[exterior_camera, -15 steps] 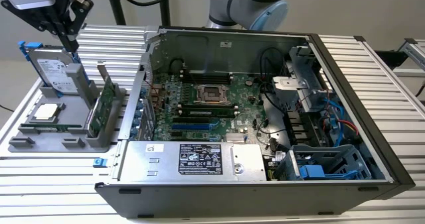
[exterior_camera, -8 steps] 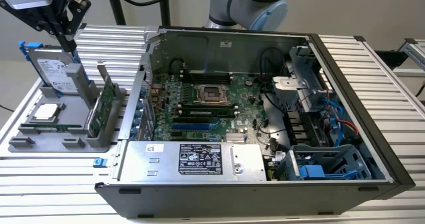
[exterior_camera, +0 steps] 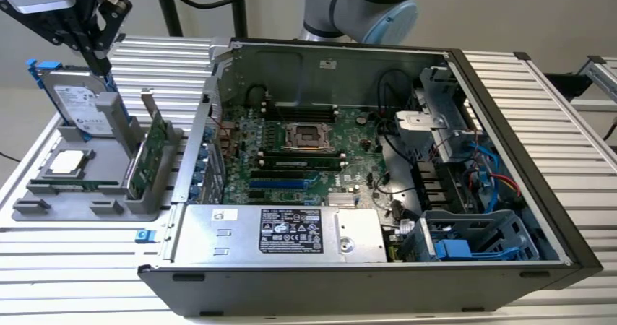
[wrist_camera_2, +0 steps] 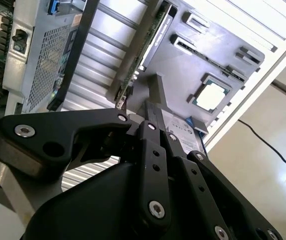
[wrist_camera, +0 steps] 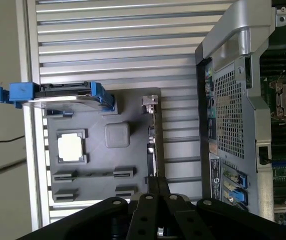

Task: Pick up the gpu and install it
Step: 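Pick up the gpu and move the gpu toward the slot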

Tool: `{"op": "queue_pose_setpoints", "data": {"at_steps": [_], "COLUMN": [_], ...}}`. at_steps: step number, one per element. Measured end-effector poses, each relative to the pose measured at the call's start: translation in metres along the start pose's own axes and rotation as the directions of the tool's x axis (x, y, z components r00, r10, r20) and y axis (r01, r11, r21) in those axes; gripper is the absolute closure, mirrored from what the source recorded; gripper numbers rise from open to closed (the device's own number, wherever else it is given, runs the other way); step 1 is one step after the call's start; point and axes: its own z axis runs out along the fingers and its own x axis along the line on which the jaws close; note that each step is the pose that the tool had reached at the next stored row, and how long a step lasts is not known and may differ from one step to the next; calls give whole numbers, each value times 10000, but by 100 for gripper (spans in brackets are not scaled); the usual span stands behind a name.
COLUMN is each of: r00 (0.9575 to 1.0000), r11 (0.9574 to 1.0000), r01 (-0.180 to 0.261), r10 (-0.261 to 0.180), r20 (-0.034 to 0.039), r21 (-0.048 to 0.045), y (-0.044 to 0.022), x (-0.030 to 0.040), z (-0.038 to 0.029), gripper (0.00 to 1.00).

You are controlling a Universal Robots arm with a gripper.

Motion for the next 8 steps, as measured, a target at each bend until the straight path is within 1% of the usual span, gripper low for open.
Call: {"op": "queue_pose_setpoints", "data": {"at_steps": [3,4,8], "r00": [10000,10000,10000], "r11": [10000,10000,10000], "r01": [0,0,0], "r10": [0,0,0], "r20": [0,0,-1], "r21": [0,0,0], "y": [0,0,0], "x": [0,0,0], "z": [0,1,0], "gripper": [100,0,0]}}
